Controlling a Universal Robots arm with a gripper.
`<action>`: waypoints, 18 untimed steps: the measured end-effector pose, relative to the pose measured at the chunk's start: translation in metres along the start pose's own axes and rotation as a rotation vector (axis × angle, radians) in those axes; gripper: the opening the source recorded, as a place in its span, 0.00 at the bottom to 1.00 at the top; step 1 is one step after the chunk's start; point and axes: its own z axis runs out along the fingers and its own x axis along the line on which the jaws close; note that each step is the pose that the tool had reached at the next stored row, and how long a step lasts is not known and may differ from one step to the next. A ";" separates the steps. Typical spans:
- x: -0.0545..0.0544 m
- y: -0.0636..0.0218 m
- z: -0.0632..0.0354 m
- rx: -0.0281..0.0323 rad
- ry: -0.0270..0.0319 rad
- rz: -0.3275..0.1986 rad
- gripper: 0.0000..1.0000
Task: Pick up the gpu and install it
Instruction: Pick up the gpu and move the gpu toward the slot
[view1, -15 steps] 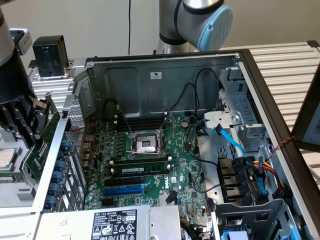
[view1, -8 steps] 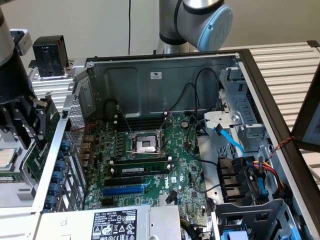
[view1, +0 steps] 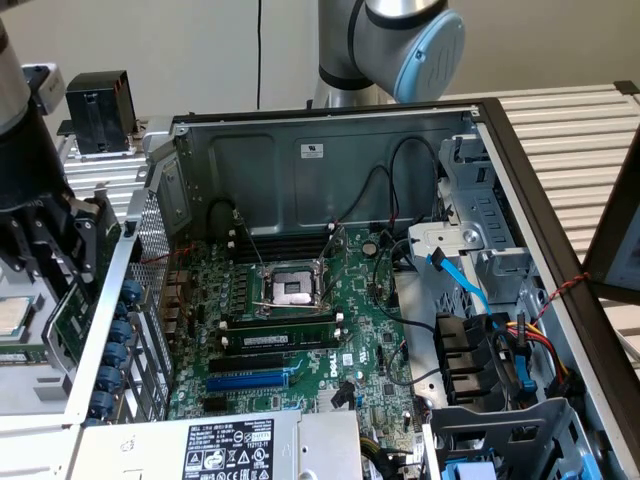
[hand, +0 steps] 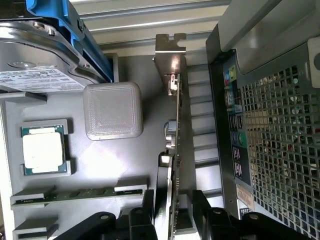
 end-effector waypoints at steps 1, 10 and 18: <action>0.000 0.0000 0.0002 -0.0001 -0.0029 -0.001 0.43; -0.007 0.0053 0.0068 -0.0019 -0.0086 -0.012 0.43; -0.007 0.0063 0.0108 -0.0059 -0.0039 0.036 0.43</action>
